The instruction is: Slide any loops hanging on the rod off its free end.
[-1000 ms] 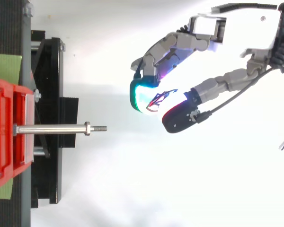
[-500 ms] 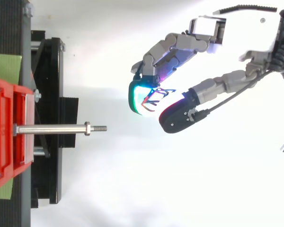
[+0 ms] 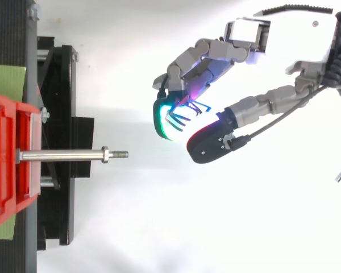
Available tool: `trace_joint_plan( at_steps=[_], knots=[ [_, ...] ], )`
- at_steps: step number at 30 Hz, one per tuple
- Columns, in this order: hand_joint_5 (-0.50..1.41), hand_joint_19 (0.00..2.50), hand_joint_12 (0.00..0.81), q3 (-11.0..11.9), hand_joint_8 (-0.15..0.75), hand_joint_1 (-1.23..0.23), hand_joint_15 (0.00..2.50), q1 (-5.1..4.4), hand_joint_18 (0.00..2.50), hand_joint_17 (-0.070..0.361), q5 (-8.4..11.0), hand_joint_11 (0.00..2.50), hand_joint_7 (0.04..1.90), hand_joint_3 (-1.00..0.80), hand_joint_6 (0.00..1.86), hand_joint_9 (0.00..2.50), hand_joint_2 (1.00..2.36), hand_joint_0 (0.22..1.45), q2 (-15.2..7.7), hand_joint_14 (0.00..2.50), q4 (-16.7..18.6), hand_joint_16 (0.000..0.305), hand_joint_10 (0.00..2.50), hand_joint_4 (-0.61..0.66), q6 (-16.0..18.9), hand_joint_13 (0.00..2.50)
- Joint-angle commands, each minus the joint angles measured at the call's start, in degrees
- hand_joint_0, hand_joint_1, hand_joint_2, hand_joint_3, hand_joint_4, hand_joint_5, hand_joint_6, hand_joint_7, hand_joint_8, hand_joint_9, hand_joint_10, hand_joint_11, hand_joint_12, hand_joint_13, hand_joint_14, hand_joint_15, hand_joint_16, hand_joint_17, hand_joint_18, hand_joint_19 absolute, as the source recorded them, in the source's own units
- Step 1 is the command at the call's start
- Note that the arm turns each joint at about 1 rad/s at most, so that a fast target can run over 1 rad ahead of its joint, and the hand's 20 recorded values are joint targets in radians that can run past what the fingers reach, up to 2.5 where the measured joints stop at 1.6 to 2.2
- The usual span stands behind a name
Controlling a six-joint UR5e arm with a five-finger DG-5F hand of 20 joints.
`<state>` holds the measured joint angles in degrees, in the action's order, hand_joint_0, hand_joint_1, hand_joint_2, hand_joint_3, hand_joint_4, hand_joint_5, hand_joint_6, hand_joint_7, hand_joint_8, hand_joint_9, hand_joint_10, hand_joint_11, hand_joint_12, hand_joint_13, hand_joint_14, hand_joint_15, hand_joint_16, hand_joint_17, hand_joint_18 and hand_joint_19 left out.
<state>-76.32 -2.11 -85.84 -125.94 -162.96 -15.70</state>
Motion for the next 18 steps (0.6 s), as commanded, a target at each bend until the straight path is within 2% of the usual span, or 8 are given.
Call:
trace_joint_plan(
  at_steps=[1,4,7,15,18],
  knots=[
    [-0.15,0.28,0.312,0.6,0.252,-0.86,0.06,0.0,0.57,0.094,0.06,0.38,1.0,-0.4,0.94,0.88,1.01,0.71,0.0,0.0,-0.4,0.042,0.01,-0.04,0.0,0.47],
    [-0.15,0.28,0.312,0.6,0.252,-0.85,0.05,-0.09,0.58,0.094,0.06,0.38,0.96,-0.5,0.94,0.87,1.0,0.73,0.0,0.0,-0.3,0.042,0.01,-0.03,0.0,0.47],
    [-0.15,0.28,0.311,0.6,0.247,-0.83,0.05,-0.18,0.58,0.094,0.06,0.38,0.97,-0.5,0.94,0.87,1.0,0.7,0.0,0.0,-0.3,0.042,0.01,0.01,0.0,0.47],
    [-0.13,0.32,0.305,0.6,0.255,-0.66,0.07,-0.44,0.56,0.093,0.14,0.37,1.02,-0.5,0.93,0.92,1.0,0.62,0.0,0.0,-0.4,0.041,0.01,0.06,0.1,0.48],
    [-0.12,0.34,0.303,0.6,0.256,-0.57,0.09,-0.53,0.55,0.092,0.85,0.37,1.03,-0.5,0.92,0.93,1.0,0.61,0.0,0.0,-0.3,0.041,0.01,0.06,0.1,0.48]
  ],
)
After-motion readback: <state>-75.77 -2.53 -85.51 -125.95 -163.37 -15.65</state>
